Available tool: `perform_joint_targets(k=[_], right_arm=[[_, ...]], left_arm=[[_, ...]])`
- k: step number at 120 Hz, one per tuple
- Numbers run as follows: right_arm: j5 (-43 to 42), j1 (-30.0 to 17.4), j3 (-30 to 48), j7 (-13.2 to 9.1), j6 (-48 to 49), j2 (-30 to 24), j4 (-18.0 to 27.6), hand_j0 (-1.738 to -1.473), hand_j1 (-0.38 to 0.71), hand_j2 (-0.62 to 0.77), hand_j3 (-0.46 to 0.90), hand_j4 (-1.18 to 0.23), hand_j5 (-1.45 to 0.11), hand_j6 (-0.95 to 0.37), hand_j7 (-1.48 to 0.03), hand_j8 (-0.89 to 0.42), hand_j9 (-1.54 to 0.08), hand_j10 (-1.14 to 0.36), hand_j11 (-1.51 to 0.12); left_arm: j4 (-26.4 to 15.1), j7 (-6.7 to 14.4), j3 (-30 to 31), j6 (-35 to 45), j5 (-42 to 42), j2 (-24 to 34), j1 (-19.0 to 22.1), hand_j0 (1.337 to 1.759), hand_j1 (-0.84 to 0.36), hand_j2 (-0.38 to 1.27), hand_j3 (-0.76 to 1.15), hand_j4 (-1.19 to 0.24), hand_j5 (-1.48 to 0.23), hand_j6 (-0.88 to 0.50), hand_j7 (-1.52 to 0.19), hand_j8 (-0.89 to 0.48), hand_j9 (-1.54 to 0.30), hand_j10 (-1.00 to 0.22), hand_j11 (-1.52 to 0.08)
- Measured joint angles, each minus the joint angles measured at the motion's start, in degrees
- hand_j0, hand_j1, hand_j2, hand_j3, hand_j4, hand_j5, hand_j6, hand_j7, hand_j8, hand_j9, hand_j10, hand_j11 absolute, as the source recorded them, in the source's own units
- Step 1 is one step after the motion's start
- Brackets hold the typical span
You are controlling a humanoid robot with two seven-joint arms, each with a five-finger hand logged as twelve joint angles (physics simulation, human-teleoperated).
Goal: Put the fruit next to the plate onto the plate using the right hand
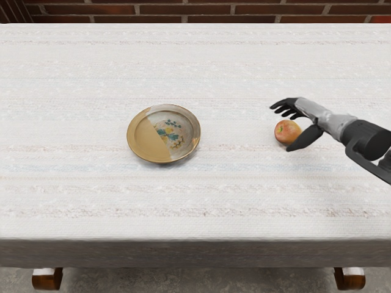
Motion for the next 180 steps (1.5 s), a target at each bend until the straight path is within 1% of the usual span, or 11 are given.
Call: perform_joint_targets(k=[17, 31, 91, 105, 114, 126, 133, 141, 152, 169, 180], right_arm=[[-0.1, 0.3, -0.8, -2.1, -1.3, 0.2, -0.5, -1.658, 0.01, -0.06, 0.00, -0.31, -0.39, -0.31, -0.39, -0.31, -0.39, -0.31, -0.39], [-0.2, 0.5, -1.4, -2.8, -2.5, 0.8, -1.6, -1.658, 0.01, -0.06, 0.00, -0.31, -0.40, -0.31, -0.40, -0.31, -0.40, -0.31, -0.40], [-0.5, 0.7, -2.6, -3.1, -3.3, 6.1, -8.1, -1.658, 0.03, -0.06, 0.00, -0.34, -0.41, -0.33, -0.42, -0.30, -0.42, -0.33, -0.42], [-0.5, 0.7, -2.7, -3.2, -3.3, 6.2, -8.5, -1.658, 0.08, -0.07, 0.00, -0.38, -0.46, -0.37, -0.47, -0.30, -0.47, -0.36, -0.47], [-0.5, 0.7, -2.7, -3.3, -3.3, 6.3, -8.6, -1.658, 0.15, -0.08, 0.00, -0.44, -0.53, -0.43, -0.55, -0.35, -0.55, -0.40, -0.55], [-0.4, 0.8, -2.7, -3.3, -3.2, 6.3, -8.6, -1.657, 0.20, 0.06, 0.00, -0.50, -0.63, -0.50, -0.64, -0.34, -0.64, -0.39, -0.64], [-0.3, 0.8, -2.7, -3.2, -3.1, 6.3, -8.9, -1.656, 0.21, 0.10, 0.00, -0.52, -0.68, -0.48, -0.68, -0.32, -0.69, -0.36, -0.69], [-0.4, 0.8, -2.7, -3.2, -3.1, 6.3, -9.3, -1.655, 0.20, 0.17, 0.00, -0.56, -0.71, -0.48, -0.72, -0.33, -0.73, -0.39, -0.73], [-0.5, 0.8, -2.6, -3.1, -3.0, 6.4, -10.1, -1.652, 0.19, 0.15, 0.00, -0.59, -0.75, -0.47, -0.76, -0.33, -0.78, -0.40, -0.78], [0.9, 1.7, -2.4, -3.2, -1.2, 6.2, -10.6, -1.653, 0.17, 0.25, 0.00, -0.62, -0.78, -0.51, -0.79, -0.36, -0.80, -0.44, -0.80], [4.2, 3.5, -2.1, -3.2, 1.6, 5.5, -10.3, -1.653, 0.16, 0.24, 0.00, -0.62, -0.80, -0.52, -0.80, -0.37, -0.82, -0.43, -0.81]], left_arm=[[0.0, 0.0, 0.0, 0.0, 0.0, 0.0, 0.0, 1.658, 0.06, 0.05, 0.00, -0.24, -0.31, -0.24, -0.31, -0.24, -0.31, -0.24, -0.31], [0.0, 0.0, 0.0, 0.0, 0.0, 0.0, 0.0, 1.658, 0.06, 0.05, 0.00, -0.24, -0.31, -0.24, -0.31, -0.24, -0.31, -0.24, -0.31], [0.0, 0.0, 0.0, 0.0, 0.0, 0.0, 0.0, 1.658, 0.06, 0.05, 0.00, -0.24, -0.31, -0.24, -0.31, -0.24, -0.31, -0.24, -0.31], [0.0, 0.0, 0.0, 0.0, 0.0, 0.0, 0.0, 1.658, 0.06, 0.05, 0.00, -0.24, -0.31, -0.24, -0.31, -0.24, -0.31, -0.24, -0.31], [0.0, 0.0, 0.0, 0.0, 0.0, 0.0, 0.0, 1.658, 0.06, 0.05, 0.00, -0.24, -0.31, -0.24, -0.31, -0.24, -0.31, -0.24, -0.31], [0.0, 0.0, 0.0, 0.0, 0.0, 0.0, 0.0, 1.658, 0.06, 0.05, 0.00, -0.24, -0.31, -0.24, -0.31, -0.24, -0.31, -0.24, -0.31], [0.0, 0.0, 0.0, 0.0, 0.0, 0.0, 0.0, 1.658, 0.06, 0.05, 0.00, -0.24, -0.31, -0.24, -0.31, -0.24, -0.31, -0.24, -0.31], [0.0, 0.0, 0.0, 0.0, 0.0, 0.0, 0.0, 1.658, 0.06, 0.05, 0.00, -0.24, -0.31, -0.24, -0.31, -0.24, -0.31, -0.24, -0.31], [0.0, 0.0, 0.0, 0.0, 0.0, 0.0, 0.0, 1.658, 0.06, 0.05, 0.00, -0.24, -0.31, -0.24, -0.31, -0.24, -0.31, -0.24, -0.31], [0.0, 0.0, 0.0, 0.0, 0.0, 0.0, 0.0, 1.658, 0.06, 0.05, 0.00, -0.24, -0.31, -0.24, -0.31, -0.24, -0.31, -0.24, -0.31], [0.0, 0.0, 0.0, 0.0, 0.0, 0.0, 0.0, 1.658, 0.06, 0.05, 0.00, -0.24, -0.31, -0.24, -0.31, -0.24, -0.31, -0.24, -0.31]])
